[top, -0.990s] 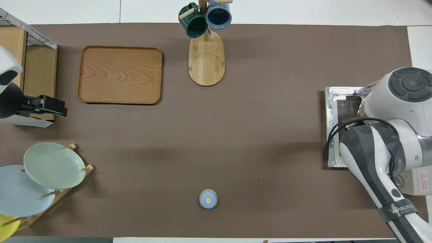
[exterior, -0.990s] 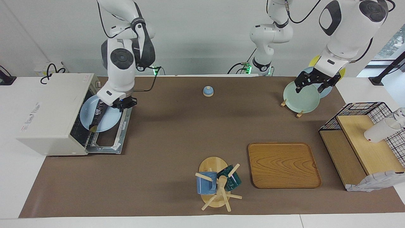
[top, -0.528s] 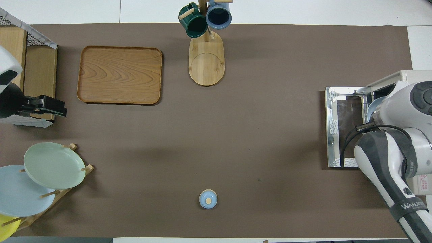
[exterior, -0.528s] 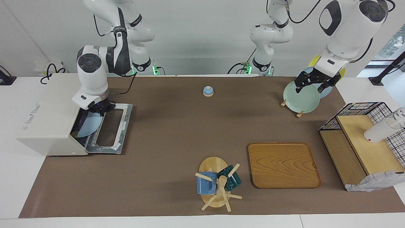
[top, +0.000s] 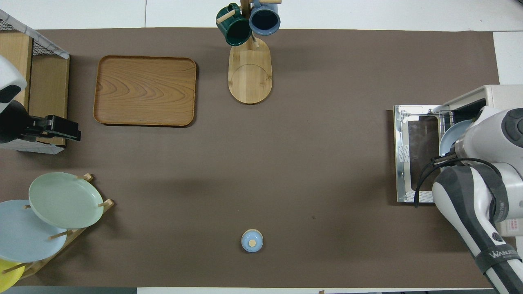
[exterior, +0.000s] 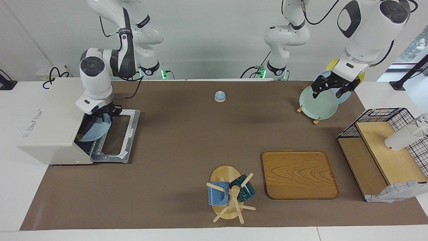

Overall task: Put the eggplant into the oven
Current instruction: 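Insert the eggplant into the oven and open the right gripper, then withdraw the right gripper out of the oven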

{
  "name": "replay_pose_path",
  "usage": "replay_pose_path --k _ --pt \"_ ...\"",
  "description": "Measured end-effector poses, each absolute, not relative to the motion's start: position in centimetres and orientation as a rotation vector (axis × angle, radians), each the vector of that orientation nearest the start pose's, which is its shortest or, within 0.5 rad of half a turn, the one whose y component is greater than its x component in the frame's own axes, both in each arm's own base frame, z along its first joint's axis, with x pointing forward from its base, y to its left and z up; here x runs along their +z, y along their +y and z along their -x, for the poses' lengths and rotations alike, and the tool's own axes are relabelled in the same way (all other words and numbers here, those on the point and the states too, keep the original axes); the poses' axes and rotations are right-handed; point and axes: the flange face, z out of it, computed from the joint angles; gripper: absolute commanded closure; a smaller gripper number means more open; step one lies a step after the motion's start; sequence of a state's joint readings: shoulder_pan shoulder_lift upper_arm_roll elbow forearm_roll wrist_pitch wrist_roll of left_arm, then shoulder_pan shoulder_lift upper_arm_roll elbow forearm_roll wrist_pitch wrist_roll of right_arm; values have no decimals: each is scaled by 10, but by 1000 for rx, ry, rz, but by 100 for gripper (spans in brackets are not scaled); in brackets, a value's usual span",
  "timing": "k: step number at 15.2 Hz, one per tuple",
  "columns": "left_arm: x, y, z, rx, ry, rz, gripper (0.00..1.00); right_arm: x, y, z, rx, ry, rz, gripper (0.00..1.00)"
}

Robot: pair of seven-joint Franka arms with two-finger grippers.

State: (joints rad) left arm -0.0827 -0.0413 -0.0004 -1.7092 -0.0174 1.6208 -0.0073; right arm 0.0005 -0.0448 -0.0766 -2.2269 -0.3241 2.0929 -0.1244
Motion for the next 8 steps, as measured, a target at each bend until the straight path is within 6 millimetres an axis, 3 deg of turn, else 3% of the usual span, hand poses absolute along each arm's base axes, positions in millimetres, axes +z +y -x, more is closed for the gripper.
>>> replay_pose_path --k 2,3,4,6,8 --pt "586 -47 -540 75 117 3154 0 392 -48 -507 227 -377 3366 69" --pt "586 -47 -540 75 117 3154 0 401 -40 -510 226 -370 3349 88" --pt "586 -47 -540 75 117 3154 0 411 -27 -515 213 -376 3332 100" --pt "586 -47 -540 75 117 3154 0 428 4 -524 159 -429 3313 100" --pt "586 -47 -540 75 117 3154 0 427 37 -526 130 -380 3312 100"
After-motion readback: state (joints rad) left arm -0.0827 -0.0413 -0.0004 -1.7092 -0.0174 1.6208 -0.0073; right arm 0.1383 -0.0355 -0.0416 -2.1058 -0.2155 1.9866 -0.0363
